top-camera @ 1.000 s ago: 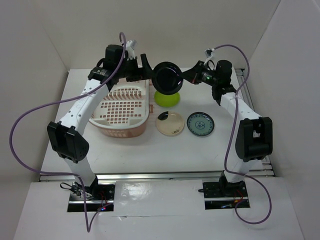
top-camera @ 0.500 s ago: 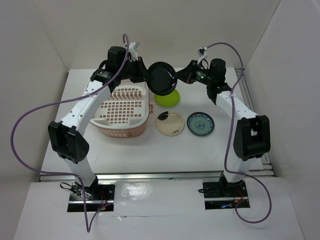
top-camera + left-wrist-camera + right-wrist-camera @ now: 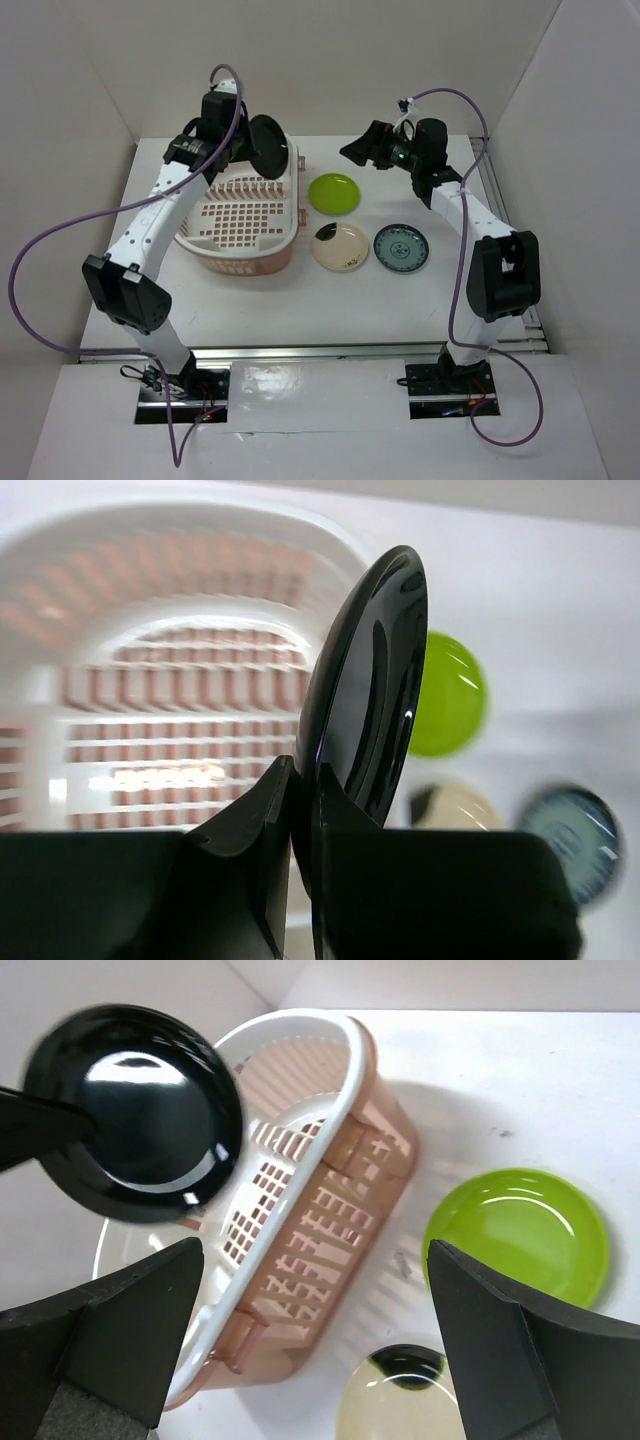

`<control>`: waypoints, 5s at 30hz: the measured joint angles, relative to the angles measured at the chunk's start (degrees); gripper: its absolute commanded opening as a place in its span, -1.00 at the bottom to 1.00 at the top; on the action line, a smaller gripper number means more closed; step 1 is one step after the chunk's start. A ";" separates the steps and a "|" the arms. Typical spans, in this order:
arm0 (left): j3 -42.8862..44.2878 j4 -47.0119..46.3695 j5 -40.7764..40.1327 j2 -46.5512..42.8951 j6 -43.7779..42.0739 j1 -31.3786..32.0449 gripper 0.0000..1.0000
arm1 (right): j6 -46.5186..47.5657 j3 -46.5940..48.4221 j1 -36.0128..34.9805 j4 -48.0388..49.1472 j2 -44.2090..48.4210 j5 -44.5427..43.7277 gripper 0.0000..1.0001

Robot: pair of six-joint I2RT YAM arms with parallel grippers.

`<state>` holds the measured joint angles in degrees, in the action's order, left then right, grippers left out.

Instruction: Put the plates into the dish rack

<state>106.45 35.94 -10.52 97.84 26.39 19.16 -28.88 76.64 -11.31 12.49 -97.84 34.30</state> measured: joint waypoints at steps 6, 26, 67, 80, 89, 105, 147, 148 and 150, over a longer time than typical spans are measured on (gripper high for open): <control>-7.50 -4.09 -17.90 -6.60 -7.93 -1.68 -1.00 | 0.02 0.00 0.76 -0.59 -0.02 -0.46 1.00; -23.43 -25.16 -33.05 -4.28 -32.37 -5.09 -1.00 | -2.19 0.66 0.04 -0.02 -2.08 2.54 1.00; -23.43 -25.44 -32.26 6.25 -30.03 -6.49 -1.00 | -2.38 0.68 0.04 0.37 -4.13 4.00 1.00; -22.91 -23.65 -31.10 9.20 -25.90 -6.80 -1.00 | -2.34 0.74 0.04 0.31 -4.13 4.00 1.00; -22.01 -21.73 -27.23 9.33 -21.14 -8.94 -1.00 | -2.14 0.76 0.04 0.33 -4.22 4.02 1.00; -21.97 -21.09 -26.60 9.33 -18.71 -9.68 -0.70 | -2.38 0.98 0.04 0.35 -4.79 4.11 1.00; -18.93 -18.93 -26.58 12.44 -16.98 -11.63 -0.68 | -2.38 1.01 0.04 0.39 -4.79 5.57 1.00; -18.67 -18.99 -25.99 12.48 -16.55 -11.63 -1.00 | -2.38 1.01 0.04 0.42 -4.79 5.57 1.00; -17.53 -19.37 -26.16 12.44 -17.18 -11.17 -1.00 | -2.40 1.01 0.04 0.39 -4.79 5.60 1.00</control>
<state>88.92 16.58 -36.69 110.28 9.21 7.99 -31.29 77.65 -11.27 12.88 -102.63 39.90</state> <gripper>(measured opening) 0.134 0.999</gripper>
